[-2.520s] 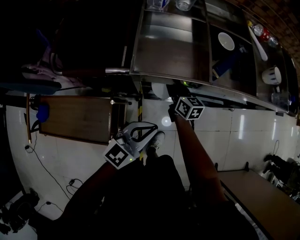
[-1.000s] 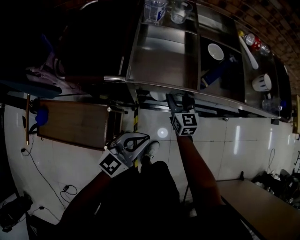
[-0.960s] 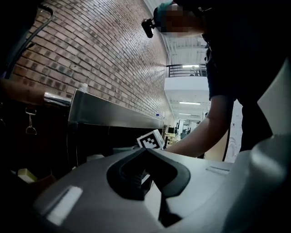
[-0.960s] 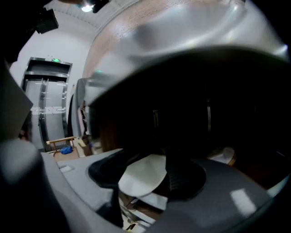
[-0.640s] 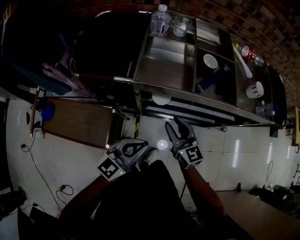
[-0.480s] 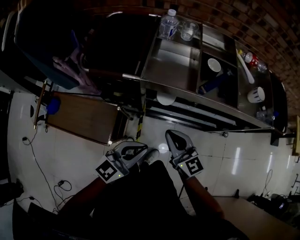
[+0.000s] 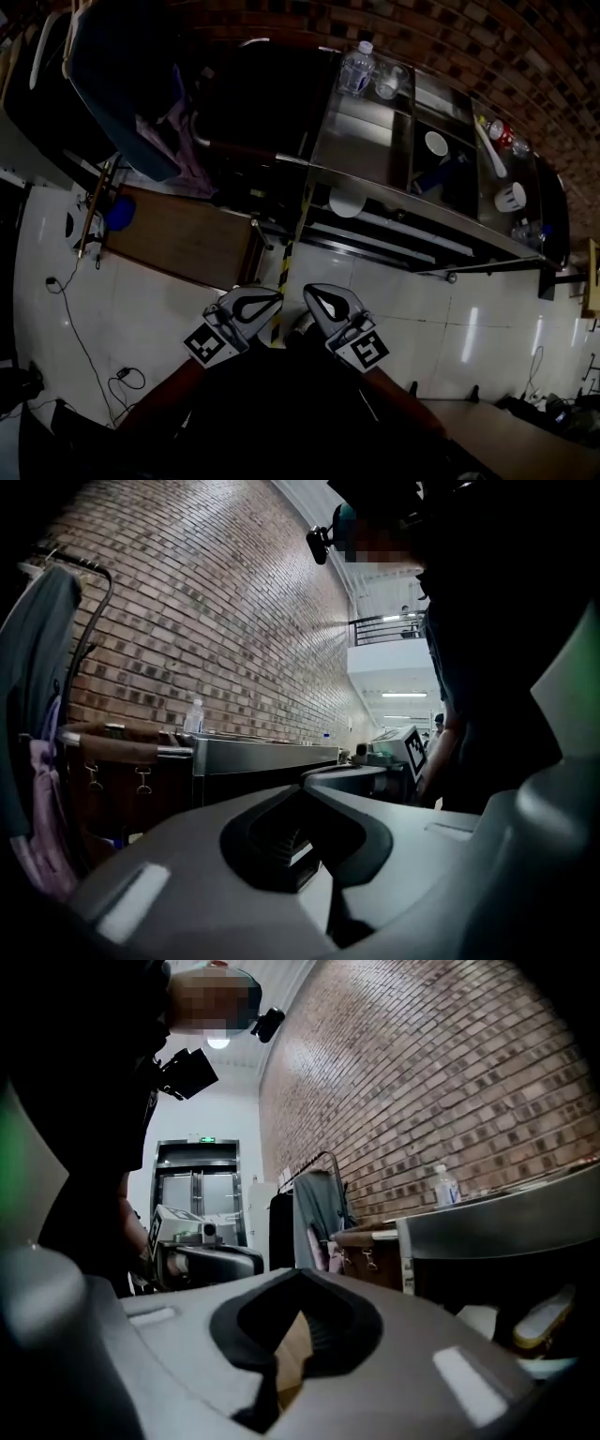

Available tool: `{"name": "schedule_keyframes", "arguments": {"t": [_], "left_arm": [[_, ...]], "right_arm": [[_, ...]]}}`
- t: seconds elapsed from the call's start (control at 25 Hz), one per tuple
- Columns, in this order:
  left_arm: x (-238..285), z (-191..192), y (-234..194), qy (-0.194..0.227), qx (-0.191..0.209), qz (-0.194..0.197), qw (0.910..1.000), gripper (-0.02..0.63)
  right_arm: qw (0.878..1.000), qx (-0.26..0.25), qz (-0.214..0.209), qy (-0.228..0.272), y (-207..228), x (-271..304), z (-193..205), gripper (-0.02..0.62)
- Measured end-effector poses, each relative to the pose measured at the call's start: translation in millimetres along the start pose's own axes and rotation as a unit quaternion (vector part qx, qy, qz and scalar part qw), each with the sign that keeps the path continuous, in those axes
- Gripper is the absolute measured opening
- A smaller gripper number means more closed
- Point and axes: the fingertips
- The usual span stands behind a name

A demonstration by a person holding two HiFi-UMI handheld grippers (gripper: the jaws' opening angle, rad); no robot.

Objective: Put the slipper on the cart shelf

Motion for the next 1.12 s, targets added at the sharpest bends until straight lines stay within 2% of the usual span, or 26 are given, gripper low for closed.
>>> {"name": "schedule_keyframes", "arguments": {"t": [0.32, 0.68, 0.88, 1.12], "left_arm": [[-79, -6, -49, 0.011, 0.004, 0.027, 0.9996, 0.003], [-179, -4, -111, 0.02, -0.013, 0.049, 0.9985, 0.003], [-207, -10, -115, 0.019, -0.007, 0.071, 0.9972, 0.003], [-219, -13, -107, 0.022, -0.007, 0.074, 0.997, 0.003]], "right_arm": [[1.0, 0.002, 0.018, -0.008, -65, 81, 5, 0.0], [0.998, -0.009, 0.053, -0.028, -136, 161, 18, 0.0], [0.998, -0.006, 0.055, -0.031, -166, 184, 22, 0.0], [0.999, -0.004, 0.038, -0.034, -184, 190, 23, 0.0]]}}
Point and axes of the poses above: the fingertips, and each gripper's own axes: x forward along the fingers, y to its right, z out of its underside, and after that the axes turned 5 degrees about y, right-handed
